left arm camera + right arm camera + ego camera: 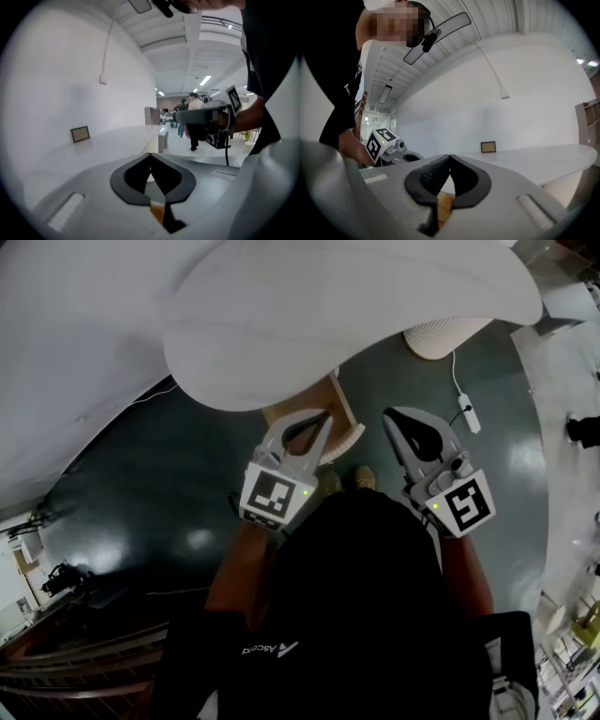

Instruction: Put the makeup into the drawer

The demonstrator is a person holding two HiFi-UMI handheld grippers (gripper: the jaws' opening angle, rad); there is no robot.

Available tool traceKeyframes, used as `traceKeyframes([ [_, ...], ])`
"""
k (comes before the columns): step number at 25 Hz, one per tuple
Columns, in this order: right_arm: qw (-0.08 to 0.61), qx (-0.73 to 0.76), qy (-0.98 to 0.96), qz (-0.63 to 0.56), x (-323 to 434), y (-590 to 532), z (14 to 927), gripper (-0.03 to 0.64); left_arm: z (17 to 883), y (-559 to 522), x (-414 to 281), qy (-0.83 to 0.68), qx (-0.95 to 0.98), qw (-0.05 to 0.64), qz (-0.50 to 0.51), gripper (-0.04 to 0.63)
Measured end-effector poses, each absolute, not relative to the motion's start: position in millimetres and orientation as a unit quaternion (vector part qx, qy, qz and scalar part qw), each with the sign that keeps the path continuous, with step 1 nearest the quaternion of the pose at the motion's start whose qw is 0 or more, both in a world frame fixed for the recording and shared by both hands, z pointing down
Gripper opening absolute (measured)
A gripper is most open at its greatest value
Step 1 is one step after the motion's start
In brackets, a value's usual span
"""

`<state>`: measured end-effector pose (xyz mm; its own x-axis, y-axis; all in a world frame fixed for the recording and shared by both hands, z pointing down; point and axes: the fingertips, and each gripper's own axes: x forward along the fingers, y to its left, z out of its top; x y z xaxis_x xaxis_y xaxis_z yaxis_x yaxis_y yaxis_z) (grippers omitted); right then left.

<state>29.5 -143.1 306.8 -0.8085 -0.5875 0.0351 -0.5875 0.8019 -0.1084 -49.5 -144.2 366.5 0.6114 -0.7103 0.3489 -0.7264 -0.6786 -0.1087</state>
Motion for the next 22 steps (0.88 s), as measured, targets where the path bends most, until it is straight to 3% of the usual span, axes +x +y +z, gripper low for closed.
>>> traceKeyframes([
  [8,0.037,-0.277,0.959,-0.050,19,-134,271,0.003,265,-130,-50,-0.438,0.899,-0.002,0.021,0.011],
  [22,0.072,-0.266,0.961,-0.020,18,-132,242,0.003,228,-122,-50,-0.449,0.892,-0.042,-0.008,0.011],
])
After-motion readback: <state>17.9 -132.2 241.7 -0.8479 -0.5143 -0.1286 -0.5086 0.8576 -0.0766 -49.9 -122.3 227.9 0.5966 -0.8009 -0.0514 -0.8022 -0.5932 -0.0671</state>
